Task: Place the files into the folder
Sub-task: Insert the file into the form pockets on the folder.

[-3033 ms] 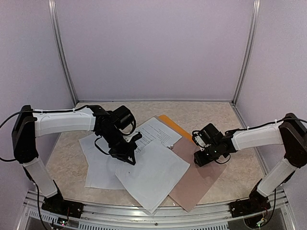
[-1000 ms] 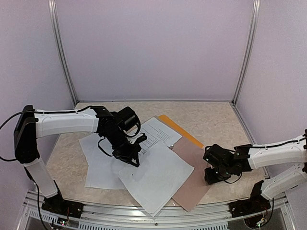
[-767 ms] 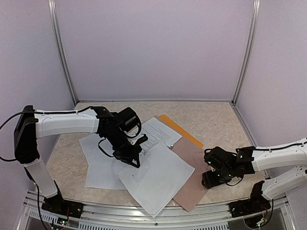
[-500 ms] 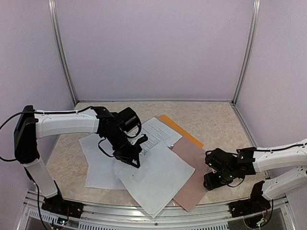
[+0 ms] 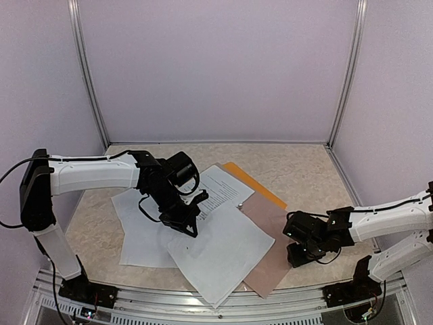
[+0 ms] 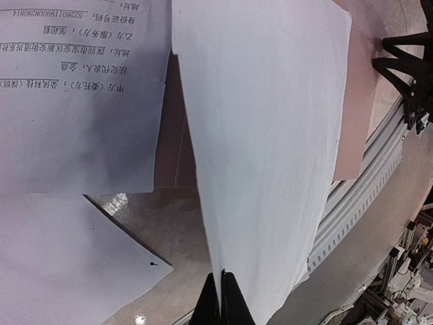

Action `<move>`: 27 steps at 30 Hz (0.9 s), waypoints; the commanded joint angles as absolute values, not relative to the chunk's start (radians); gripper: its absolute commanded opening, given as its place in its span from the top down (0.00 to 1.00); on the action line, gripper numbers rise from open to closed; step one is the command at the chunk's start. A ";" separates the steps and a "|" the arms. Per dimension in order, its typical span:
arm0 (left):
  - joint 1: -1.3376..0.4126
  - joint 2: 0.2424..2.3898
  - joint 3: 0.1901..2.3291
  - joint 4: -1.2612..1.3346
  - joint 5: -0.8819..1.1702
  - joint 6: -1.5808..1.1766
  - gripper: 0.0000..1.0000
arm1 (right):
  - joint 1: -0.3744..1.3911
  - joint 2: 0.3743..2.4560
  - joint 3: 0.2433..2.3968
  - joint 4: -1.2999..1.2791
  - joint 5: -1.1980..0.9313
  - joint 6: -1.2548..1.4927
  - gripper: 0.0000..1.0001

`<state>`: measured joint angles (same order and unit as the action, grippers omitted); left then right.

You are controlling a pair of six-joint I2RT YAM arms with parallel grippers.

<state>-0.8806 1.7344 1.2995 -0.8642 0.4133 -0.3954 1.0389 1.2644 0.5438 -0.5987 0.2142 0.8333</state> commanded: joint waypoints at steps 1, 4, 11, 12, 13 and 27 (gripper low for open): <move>-0.888 1.725 1.302 -0.863 0.414 -0.388 1.00 | 1.049 1.313 0.500 -0.647 0.189 0.829 0.61; -0.888 1.726 1.302 -0.863 0.413 -0.387 1.00 | 1.050 1.316 0.502 -0.647 0.193 0.828 0.69; -0.888 1.739 1.303 -0.856 0.421 -0.389 1.00 | 1.050 1.298 0.494 -0.647 0.200 0.834 0.77; -0.888 1.743 1.305 -0.855 0.423 -0.390 1.00 | 1.049 1.295 0.493 -0.647 0.201 0.836 0.78; -0.888 1.746 1.308 -0.856 0.423 -0.390 1.00 | 1.049 1.290 0.491 -0.646 0.202 0.837 0.80; -0.890 1.758 1.345 -0.900 0.411 -0.374 1.00 | 1.068 1.211 0.514 -0.642 0.235 0.838 0.81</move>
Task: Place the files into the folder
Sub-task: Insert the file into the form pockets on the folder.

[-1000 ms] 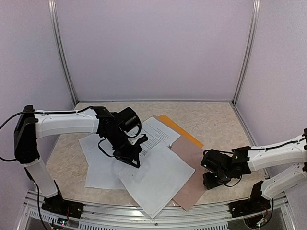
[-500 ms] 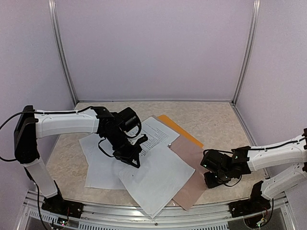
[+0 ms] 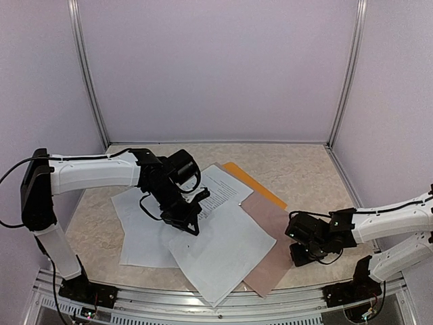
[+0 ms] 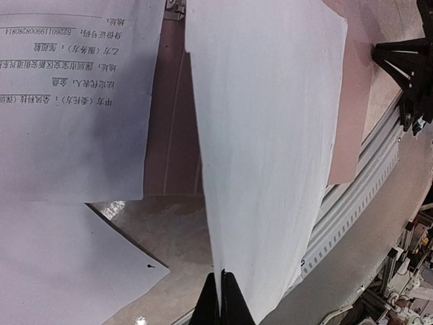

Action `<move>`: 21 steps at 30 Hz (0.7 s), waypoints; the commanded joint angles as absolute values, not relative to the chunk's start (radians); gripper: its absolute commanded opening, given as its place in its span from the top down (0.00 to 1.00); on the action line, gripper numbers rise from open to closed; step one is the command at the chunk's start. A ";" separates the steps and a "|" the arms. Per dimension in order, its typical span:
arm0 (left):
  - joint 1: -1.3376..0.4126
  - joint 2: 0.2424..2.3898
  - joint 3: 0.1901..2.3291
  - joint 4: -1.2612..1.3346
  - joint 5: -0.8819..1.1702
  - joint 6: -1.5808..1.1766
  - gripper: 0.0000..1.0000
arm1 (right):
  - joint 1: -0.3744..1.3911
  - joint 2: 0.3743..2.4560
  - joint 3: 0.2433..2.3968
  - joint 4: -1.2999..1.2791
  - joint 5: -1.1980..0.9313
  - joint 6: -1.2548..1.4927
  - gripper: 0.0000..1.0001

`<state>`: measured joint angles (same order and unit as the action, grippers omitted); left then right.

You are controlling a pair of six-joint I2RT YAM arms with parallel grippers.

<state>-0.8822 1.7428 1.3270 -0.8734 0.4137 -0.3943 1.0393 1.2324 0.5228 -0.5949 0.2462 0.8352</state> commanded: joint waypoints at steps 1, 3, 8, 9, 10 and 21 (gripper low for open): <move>-0.890 1.758 1.345 -0.899 0.410 -0.375 1.00 | 1.079 1.197 0.533 -0.646 0.254 0.834 0.76; -0.890 1.758 1.342 -0.901 0.408 -0.377 1.00 | 1.087 1.170 0.565 -0.647 0.293 0.820 0.67; -0.890 1.746 1.333 -0.903 0.404 -0.380 1.00 | 1.088 1.141 0.645 -0.656 0.362 0.771 0.47; -0.890 1.742 1.333 -0.905 0.401 -0.380 1.00 | 1.088 1.148 0.659 -0.658 0.369 0.759 0.43; -0.890 1.740 1.332 -0.905 0.399 -0.379 1.00 | 1.088 1.161 0.675 -0.658 0.374 0.743 0.39; -0.890 1.728 1.305 -0.899 0.391 -0.386 1.00 | 1.069 1.393 0.719 -0.654 0.339 0.603 0.25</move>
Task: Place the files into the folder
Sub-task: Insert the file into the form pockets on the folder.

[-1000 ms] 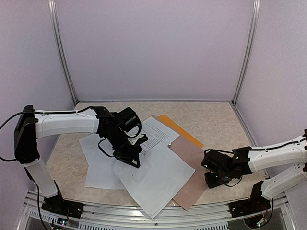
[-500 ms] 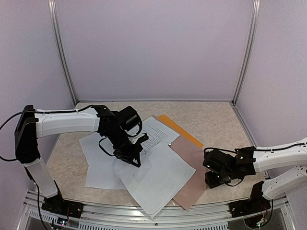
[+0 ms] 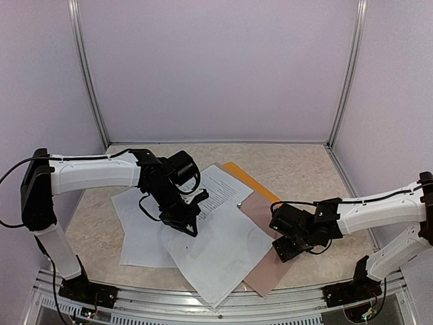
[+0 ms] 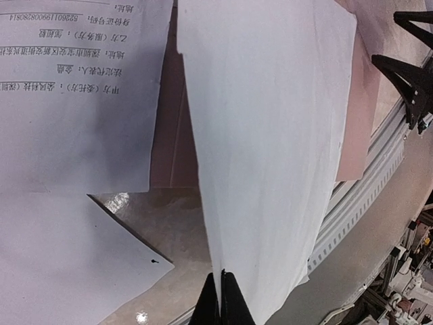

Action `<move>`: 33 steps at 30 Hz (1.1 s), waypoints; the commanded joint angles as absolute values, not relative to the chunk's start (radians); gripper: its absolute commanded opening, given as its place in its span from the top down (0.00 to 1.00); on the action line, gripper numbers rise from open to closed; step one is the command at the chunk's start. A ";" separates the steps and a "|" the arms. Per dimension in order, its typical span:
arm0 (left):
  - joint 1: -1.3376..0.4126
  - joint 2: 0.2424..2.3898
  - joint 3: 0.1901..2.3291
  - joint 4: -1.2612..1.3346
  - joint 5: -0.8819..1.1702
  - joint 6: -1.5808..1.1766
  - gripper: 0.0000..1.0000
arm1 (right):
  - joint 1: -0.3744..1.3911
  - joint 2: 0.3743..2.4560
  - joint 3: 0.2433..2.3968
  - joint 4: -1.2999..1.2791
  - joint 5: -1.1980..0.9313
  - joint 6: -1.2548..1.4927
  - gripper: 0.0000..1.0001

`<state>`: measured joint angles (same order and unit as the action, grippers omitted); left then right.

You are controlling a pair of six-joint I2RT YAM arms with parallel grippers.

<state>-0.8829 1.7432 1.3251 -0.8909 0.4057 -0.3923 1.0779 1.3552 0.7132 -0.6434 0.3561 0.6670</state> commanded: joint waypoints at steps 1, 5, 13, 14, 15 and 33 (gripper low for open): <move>-0.890 1.727 1.303 -0.899 0.391 -0.387 1.00 | 1.060 1.398 0.713 -0.647 0.326 0.597 0.25; -0.890 1.723 1.301 -0.899 0.390 -0.387 1.00 | 1.005 1.393 0.678 -0.597 0.249 0.578 0.26; -0.890 1.722 1.298 -0.899 0.388 -0.385 1.00 | 0.919 1.398 0.609 -0.495 0.153 0.551 0.28; -0.890 1.723 1.298 -0.899 0.388 -0.385 1.00 | 0.916 1.407 0.607 -0.493 0.151 0.551 0.28; -0.890 1.723 1.298 -0.899 0.388 -0.385 1.00 | 0.916 1.419 0.606 -0.492 0.150 0.551 0.30; -0.883 1.712 1.297 -0.910 0.385 -0.382 1.00 | 0.902 1.410 0.542 -0.494 0.126 0.637 0.67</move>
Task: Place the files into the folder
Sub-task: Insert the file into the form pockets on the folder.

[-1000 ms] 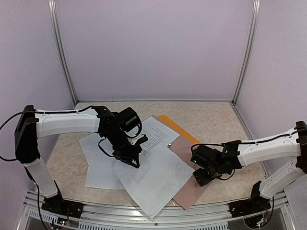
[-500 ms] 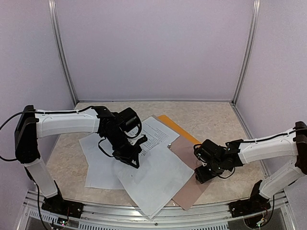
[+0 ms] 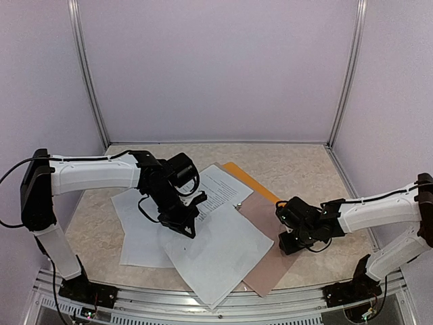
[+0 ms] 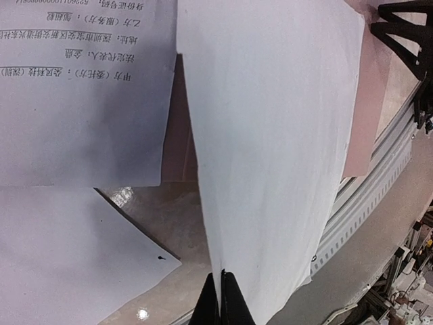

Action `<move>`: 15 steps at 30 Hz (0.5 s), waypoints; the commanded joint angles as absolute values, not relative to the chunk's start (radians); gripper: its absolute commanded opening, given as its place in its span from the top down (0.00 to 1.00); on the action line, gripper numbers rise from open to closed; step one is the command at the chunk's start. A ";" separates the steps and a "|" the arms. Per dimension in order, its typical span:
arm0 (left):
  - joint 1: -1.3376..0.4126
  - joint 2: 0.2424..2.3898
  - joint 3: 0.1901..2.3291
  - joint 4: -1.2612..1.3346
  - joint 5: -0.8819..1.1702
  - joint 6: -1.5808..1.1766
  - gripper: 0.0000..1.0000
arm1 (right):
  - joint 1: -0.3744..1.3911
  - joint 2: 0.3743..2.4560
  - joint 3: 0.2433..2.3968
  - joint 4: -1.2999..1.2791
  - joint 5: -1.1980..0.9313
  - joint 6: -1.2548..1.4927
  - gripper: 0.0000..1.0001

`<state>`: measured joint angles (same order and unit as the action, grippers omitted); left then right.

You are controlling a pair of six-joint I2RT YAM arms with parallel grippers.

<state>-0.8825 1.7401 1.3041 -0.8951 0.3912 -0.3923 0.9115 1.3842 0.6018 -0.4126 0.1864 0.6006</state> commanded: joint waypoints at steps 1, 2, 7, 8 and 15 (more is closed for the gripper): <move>-0.884 1.712 1.299 -0.910 0.385 -0.382 1.00 | 0.902 1.405 0.540 -0.494 0.128 0.640 0.69; -0.884 1.712 1.298 -0.911 0.385 -0.382 1.00 | 0.903 1.401 0.539 -0.494 0.130 0.643 0.72; -0.884 1.712 1.302 -0.912 0.384 -0.380 1.00 | 0.902 1.383 0.535 -0.496 0.140 0.653 0.84; -0.884 1.714 1.303 -0.913 0.386 -0.380 1.00 | 0.901 1.377 0.537 -0.503 0.152 0.654 0.85; -0.883 1.717 1.307 -0.910 0.388 -0.378 1.00 | 0.903 1.317 0.582 -0.530 0.191 0.642 0.83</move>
<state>-0.8825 1.7397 1.3041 -0.8993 0.3912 -0.3923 0.9066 1.3510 0.5835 -0.4324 0.1879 0.6449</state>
